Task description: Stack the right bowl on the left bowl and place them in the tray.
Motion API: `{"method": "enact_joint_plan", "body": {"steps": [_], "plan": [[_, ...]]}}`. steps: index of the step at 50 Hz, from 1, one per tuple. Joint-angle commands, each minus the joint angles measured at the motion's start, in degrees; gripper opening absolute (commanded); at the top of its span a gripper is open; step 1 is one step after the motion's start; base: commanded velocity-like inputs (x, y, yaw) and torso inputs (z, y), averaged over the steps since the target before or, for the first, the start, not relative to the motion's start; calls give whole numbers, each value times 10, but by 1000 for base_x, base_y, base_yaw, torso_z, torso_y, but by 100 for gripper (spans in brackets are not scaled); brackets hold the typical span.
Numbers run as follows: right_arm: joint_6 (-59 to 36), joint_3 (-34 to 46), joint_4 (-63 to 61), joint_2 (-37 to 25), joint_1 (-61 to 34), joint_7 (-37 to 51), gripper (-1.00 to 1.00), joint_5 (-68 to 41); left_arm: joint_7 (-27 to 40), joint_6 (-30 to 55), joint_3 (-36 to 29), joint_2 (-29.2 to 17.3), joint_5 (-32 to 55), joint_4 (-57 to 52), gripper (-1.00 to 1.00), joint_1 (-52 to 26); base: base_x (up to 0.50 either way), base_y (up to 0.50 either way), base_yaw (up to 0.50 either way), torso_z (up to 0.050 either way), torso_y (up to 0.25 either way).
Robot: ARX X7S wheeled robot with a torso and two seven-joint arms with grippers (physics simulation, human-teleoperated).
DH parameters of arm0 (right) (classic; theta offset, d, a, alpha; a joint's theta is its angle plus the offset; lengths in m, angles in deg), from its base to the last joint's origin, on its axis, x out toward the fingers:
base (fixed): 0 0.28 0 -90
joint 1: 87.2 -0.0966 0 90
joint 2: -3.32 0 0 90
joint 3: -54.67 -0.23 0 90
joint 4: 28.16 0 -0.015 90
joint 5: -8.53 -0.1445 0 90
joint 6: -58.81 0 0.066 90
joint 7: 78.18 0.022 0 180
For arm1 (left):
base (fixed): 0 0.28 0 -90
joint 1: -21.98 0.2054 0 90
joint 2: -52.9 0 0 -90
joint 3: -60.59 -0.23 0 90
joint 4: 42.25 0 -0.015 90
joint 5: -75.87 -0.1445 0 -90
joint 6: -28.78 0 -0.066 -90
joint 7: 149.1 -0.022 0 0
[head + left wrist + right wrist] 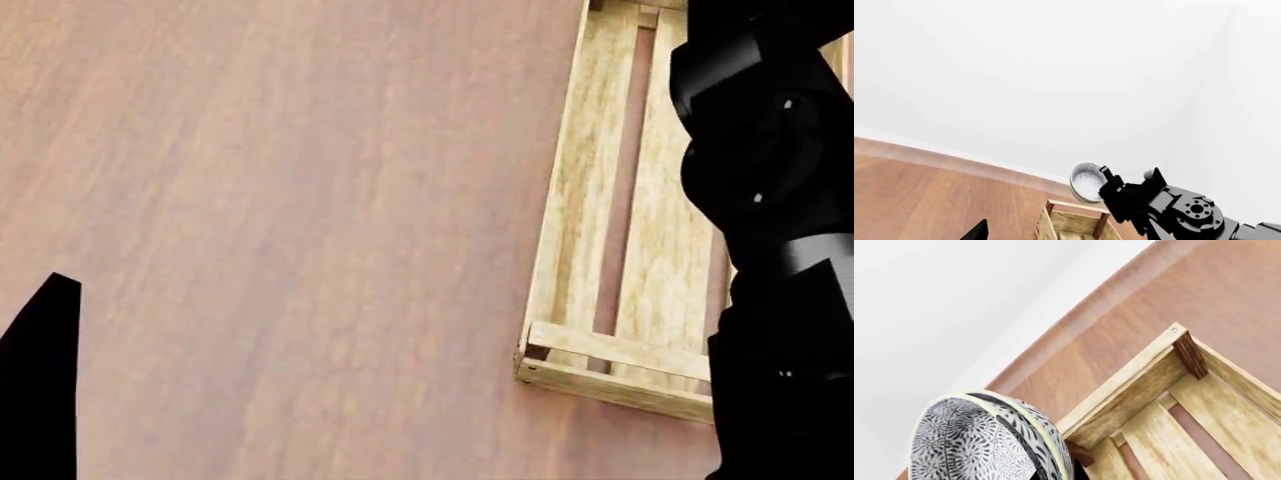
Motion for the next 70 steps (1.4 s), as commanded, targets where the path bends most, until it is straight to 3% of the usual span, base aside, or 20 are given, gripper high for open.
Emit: {"method": "enact_joint_plan", "body": {"steps": [1,10,25,35,47,56,57,70], "plan": [[26,46,15,9,-20,31,-100,-59,2,-2,2,-2,4,3,100,-1,0,0,0,0,0],[57,180,15,14,-26,65,-100,-221,4,-2,0,-3,4,2,100,-2,0,0,0,0,1],[130,512,14,35,-41,144,-100,-558,6,-4,0,-4,1,8,100,-1,0,0,0,1,1],[116,640,15,40,-52,194,-100,-699,6,-5,-1,-4,2,11,100,-1,0,0,0,0,1],[103,667,15,40,-44,218,-100,-761,8,-5,-4,-4,1,15,100,-2,0,0,0,0,1],[104,647,15,36,-38,197,-100,-768,11,-4,-5,-5,-1,17,100,-3,0,0,0,1,1],[111,635,15,37,-36,153,-100,-769,12,-4,-4,-5,0,19,100,-2,0,0,0,0,0],[85,628,15,30,-15,176,-100,-767,16,-4,-5,-4,0,24,100,-4,0,0,0,0,1]]}}
